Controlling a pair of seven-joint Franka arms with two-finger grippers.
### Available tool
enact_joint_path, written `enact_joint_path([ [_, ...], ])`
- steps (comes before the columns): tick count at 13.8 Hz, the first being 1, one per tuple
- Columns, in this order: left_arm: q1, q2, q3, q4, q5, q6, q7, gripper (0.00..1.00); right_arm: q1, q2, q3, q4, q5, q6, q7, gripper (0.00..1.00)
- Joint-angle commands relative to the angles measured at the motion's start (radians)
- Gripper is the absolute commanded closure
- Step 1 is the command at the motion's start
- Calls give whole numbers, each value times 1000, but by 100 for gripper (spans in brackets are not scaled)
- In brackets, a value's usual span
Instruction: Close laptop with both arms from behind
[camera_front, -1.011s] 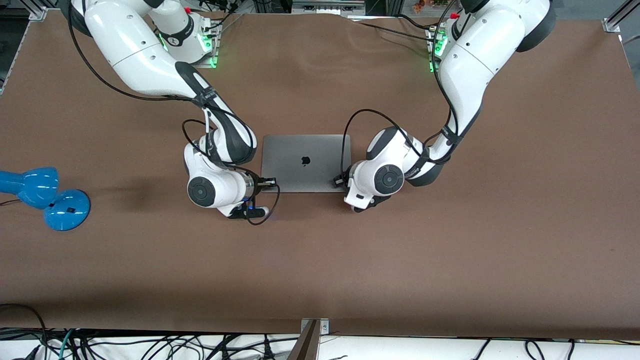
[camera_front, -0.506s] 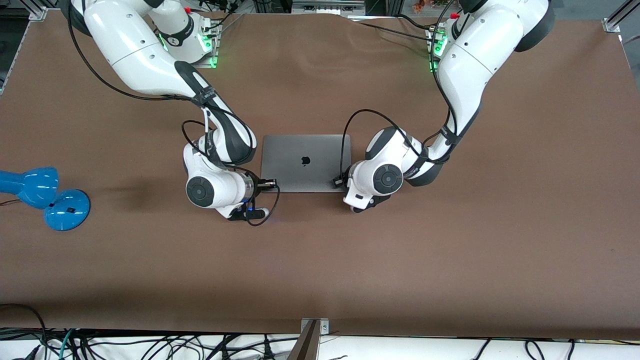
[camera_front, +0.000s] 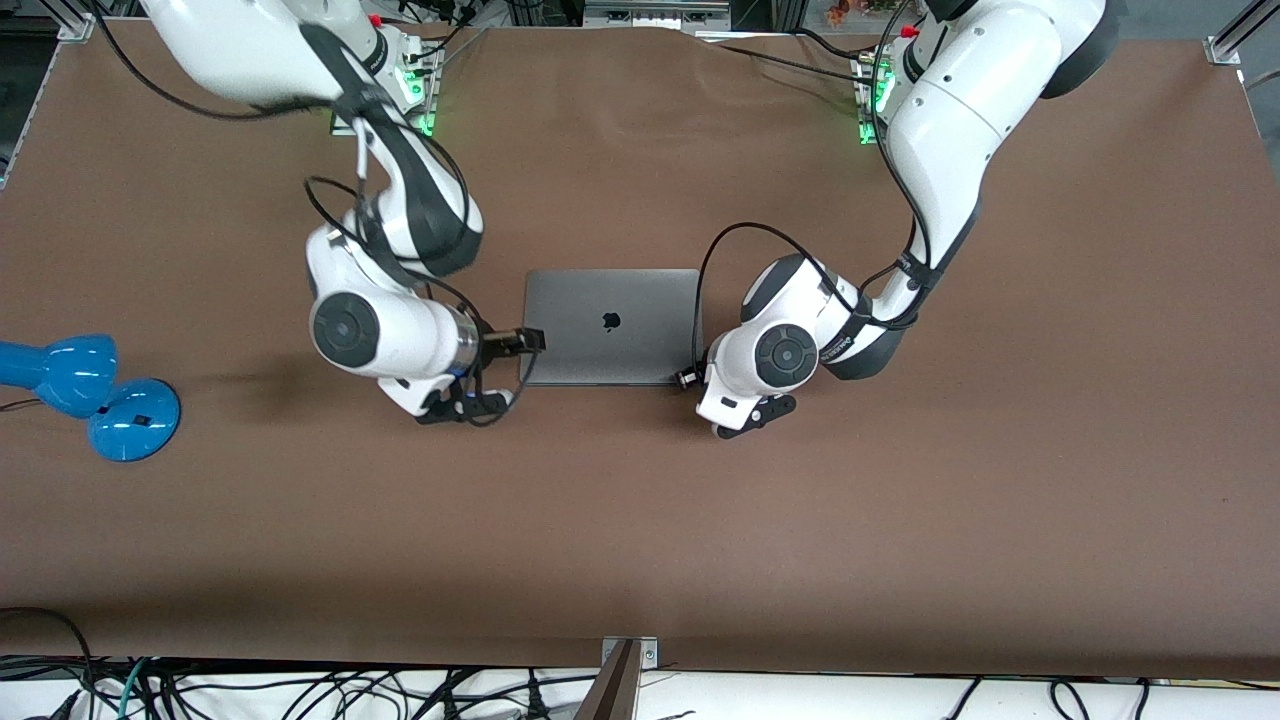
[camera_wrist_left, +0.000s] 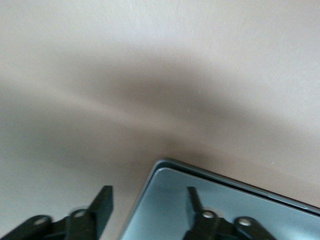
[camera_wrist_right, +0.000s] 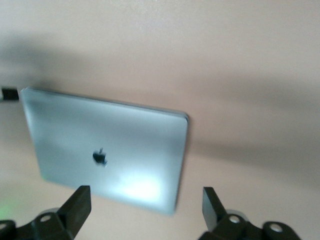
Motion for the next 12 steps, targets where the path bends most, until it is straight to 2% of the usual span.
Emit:
enact_joint_path([
  [1, 23, -78, -10, -10, 45, -62, 32, 0, -44, -181, -7, -69, -5, -124, -1, 0],
  [5, 49, -206, -3, -20, 48, -180, 115, 0, -91, -375, -7, -66, -82, -278, -1, 0],
  [7, 85, -275, -5, -22, 48, -250, 181, 0, -108, -432, -19, -61, -146, -298, -7, 0],
  [12, 174, -466, 6, -120, 48, -295, 365, 0, -130, -519, -132, -60, -156, -330, -13, 0],
])
